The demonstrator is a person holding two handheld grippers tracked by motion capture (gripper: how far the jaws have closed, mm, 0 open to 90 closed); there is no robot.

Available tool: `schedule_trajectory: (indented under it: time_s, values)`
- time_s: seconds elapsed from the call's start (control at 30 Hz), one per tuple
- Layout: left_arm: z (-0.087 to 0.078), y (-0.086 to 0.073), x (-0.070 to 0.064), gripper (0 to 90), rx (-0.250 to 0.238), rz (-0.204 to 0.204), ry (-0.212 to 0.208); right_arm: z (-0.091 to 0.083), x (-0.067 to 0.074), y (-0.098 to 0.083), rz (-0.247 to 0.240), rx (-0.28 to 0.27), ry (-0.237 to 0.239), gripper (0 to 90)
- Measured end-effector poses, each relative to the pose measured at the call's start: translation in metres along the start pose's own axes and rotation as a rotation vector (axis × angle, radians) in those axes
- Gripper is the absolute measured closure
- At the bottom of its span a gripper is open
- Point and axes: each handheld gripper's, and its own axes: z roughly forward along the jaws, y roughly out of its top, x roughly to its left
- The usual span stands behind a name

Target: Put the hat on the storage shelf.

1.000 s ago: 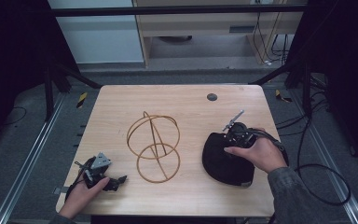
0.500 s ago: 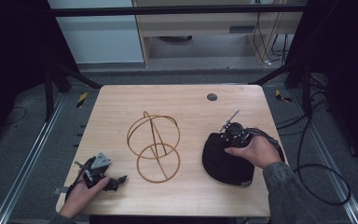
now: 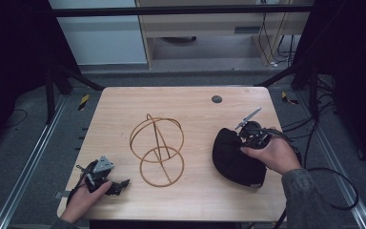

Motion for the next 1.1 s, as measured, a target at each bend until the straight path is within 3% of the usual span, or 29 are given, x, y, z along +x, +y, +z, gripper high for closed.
schedule_trajectory:
  time_s: [0.07,0.1,0.4,0.8,1.1]
  values:
    - [0.0,0.0,0.0,0.0,0.0,0.002,-0.002,-0.013,-0.002,-0.001,0.017,-0.057,-0.001,78.3]
    - [0.0,0.0,0.0,0.0,0.0,0.002,-0.002,-0.027,-0.003,-0.003,0.041,-0.124,0.007,78.4]
    - [0.0,0.0,0.0,0.0,0.0,0.003,-0.002,-0.06,-0.005,-0.009,0.064,-0.263,-0.028,78.6]
    - [-0.001,-0.001,-0.001,0.0,0.001,0.001,0.002,-0.073,-0.008,-0.014,0.097,-0.308,-0.051,78.6]
    - [-0.001,-0.001,-0.001,0.0,0.001,0.002,-0.001,-0.08,-0.009,-0.019,0.13,-0.387,-0.062,78.6]
